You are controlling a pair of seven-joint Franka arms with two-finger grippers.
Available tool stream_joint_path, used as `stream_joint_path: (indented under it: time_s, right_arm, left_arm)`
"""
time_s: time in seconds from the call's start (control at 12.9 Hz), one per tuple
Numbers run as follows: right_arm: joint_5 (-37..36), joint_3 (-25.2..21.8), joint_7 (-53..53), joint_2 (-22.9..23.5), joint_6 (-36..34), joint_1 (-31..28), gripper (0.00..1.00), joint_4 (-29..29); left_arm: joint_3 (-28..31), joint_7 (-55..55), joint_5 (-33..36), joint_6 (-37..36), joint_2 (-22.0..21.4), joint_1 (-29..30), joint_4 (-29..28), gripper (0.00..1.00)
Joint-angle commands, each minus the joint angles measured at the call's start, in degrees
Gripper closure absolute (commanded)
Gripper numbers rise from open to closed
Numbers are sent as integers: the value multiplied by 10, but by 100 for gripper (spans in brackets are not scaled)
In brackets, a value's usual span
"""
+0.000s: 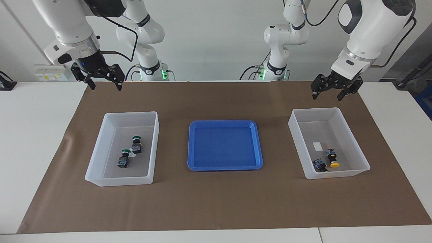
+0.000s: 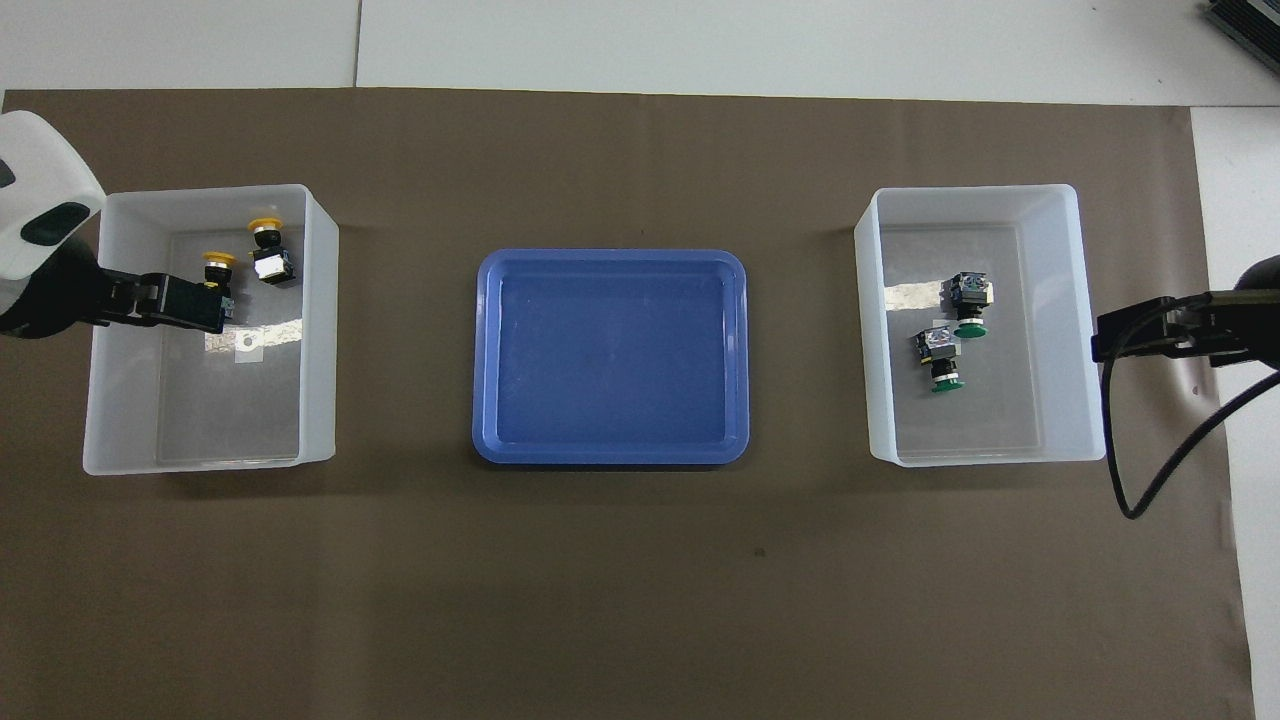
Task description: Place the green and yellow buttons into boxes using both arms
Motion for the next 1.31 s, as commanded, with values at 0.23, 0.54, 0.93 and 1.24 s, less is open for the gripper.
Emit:
stream_joint_path:
  time_s: [0.23,0.54,0.93,1.24]
  right_arm:
    - [3,-1,-12,1,-6,-5,0,5]
    - [3,-1,-10,-1,-5,-5,0,4]
    - [3,0,-12,-1,-8,-5,0,3]
    - [3,0,-12,-1,-8,-5,0,3]
  left_arm:
    - [2,29,9,-3,-38,10,-49,0]
    - [2,50,12,-14,-45,20,-50,0]
    - [2,49,13,-5,-48,20,-60,0]
    - [2,47,13,7,-48,21,-64,0]
